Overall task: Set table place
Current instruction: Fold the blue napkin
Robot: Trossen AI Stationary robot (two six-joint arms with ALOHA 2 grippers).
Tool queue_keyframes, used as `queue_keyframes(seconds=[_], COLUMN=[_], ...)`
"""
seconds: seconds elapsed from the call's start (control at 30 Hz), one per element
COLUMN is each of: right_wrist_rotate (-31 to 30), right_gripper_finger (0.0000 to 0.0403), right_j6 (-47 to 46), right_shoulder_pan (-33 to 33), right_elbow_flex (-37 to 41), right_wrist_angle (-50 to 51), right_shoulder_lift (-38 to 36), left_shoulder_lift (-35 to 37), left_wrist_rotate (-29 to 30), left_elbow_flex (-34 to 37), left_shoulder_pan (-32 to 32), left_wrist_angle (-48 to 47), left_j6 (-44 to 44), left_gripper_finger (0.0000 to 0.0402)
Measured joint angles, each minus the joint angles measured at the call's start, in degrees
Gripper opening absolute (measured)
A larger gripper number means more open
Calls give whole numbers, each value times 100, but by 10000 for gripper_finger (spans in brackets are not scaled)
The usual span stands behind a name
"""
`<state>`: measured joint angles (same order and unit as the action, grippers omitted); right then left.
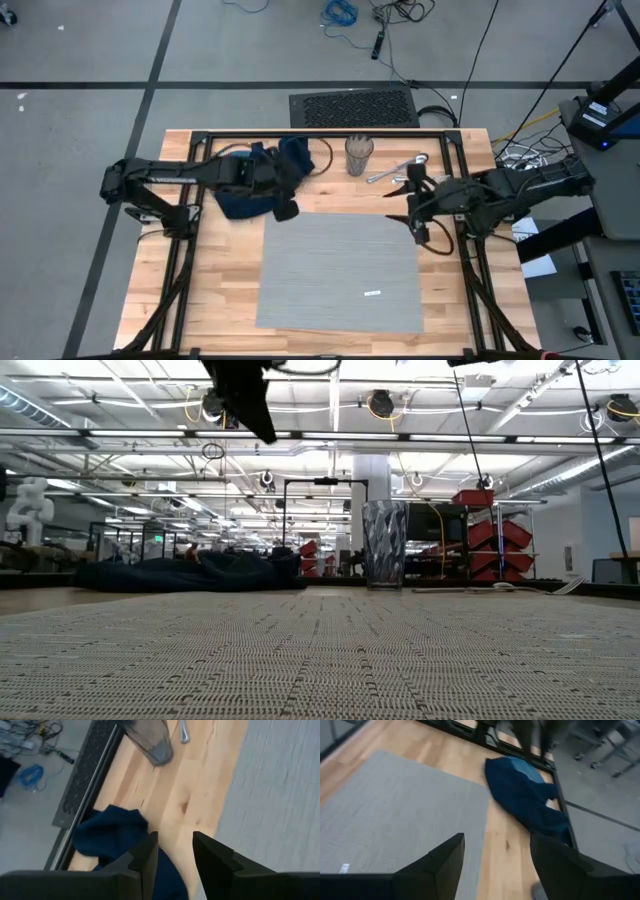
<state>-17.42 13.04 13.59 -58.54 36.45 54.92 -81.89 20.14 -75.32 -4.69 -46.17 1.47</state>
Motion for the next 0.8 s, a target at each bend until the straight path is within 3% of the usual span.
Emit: queue_keyframes(seconds=[0.27, 0.47, 0.63, 0.8], right_wrist_rotate=[494, 749, 881, 889], right_gripper_finger=[205, 205, 205, 205], right_j6=[165, 227, 152, -22], right_shoulder_pan=[-359, -467, -466, -464], right_elbow_flex=[2, 2, 4, 4], right_wrist_angle=[-18, 18, 166, 190], right_shoulder_lift=[432, 612, 633, 633], left_shoulder_lift=[44, 42, 42, 42], left_wrist_rotate=[-1118, -1427, -1448, -1933], left_elbow_flex=[980, 1702, 1774, 1774], left_shoulder_pan=[-1505, -2542, -3352, -4144], left_wrist_angle=[729, 1140, 1269, 1508], left_j6=[-740, -876, -799, -621], left_gripper_finger=[110, 110, 110, 110])
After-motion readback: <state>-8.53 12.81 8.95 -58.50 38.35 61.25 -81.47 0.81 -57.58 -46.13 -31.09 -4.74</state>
